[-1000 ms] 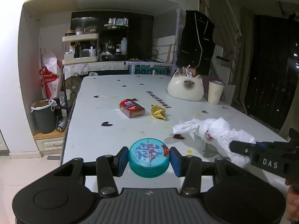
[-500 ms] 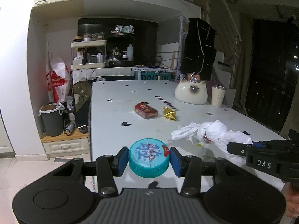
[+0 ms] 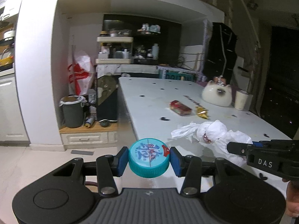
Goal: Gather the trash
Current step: 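Lift the bottle cap and tissue wad and carry them over the wastebasket with both tools, then open the right tool over the wastebasket while the left tool releases the bottle cap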
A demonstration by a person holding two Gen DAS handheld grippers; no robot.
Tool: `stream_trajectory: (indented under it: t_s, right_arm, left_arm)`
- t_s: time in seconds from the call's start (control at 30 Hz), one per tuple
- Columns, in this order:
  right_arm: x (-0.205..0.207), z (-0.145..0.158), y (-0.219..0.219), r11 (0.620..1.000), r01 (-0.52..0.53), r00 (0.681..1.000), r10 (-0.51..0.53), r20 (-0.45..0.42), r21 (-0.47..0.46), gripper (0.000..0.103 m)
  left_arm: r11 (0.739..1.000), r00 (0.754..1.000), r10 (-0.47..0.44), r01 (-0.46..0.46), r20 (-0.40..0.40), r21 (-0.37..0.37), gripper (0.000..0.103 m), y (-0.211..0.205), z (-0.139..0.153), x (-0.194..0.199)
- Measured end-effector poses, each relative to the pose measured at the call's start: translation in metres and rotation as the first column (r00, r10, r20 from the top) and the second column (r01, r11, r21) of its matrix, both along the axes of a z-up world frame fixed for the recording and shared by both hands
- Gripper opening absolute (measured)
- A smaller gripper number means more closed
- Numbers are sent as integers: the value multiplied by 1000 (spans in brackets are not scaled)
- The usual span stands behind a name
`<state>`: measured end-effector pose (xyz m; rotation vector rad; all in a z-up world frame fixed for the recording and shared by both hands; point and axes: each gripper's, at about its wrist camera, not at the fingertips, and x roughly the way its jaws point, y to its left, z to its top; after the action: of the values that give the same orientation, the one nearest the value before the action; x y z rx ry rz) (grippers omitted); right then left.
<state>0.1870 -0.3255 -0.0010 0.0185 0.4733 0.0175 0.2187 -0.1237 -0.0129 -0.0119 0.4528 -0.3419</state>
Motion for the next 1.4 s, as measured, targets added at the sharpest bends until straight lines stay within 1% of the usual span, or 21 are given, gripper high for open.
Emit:
stream_trajectory:
  t_s: [0.23, 0.33, 0.5, 0.73, 0.87, 0.93, 1.03, 1.27, 1.4]
  right_arm:
    - [22, -6, 49, 996, -85, 996, 85, -32, -4, 19]
    - [30, -10, 71, 992, -126, 991, 126, -36, -11, 19]
    - [47, -15, 102, 983, -182, 981, 179, -68, -31, 19]
    - [82, -23, 134, 969, -246, 961, 242, -131, -18, 19]
    - [112, -34, 150, 965, -264, 945, 260, -199, 10, 19]
    - [128, -42, 158, 963, -268, 932, 266, -246, 24, 19]
    - [154, -60, 175, 959, -280, 902, 277, -331, 41, 19]
    - [199, -118, 211, 954, -286, 808, 291, -513, 92, 19]
    - [216, -147, 220, 956, -265, 766, 286, -576, 122, 19]
  left_arm:
    - [998, 997, 69, -69, -25, 1, 49, 44, -7, 7]
    - [995, 995, 98, -98, -36, 3, 49, 63, -10, 11]
    - [991, 989, 137, -137, -56, 5, 49, 89, -13, 21]
    - [985, 980, 171, -169, -106, 24, 49, 117, -15, 46]
    - [983, 971, 186, -185, -150, 19, 49, 132, -20, 67]
    - [981, 964, 194, -194, -184, 16, 49, 139, -28, 78]
    - [980, 948, 197, -201, -250, 11, 49, 151, -46, 96]
    - [973, 890, 222, -228, -399, 32, 49, 179, -96, 133]
    - [972, 857, 222, -229, -465, 42, 49, 192, -124, 149]
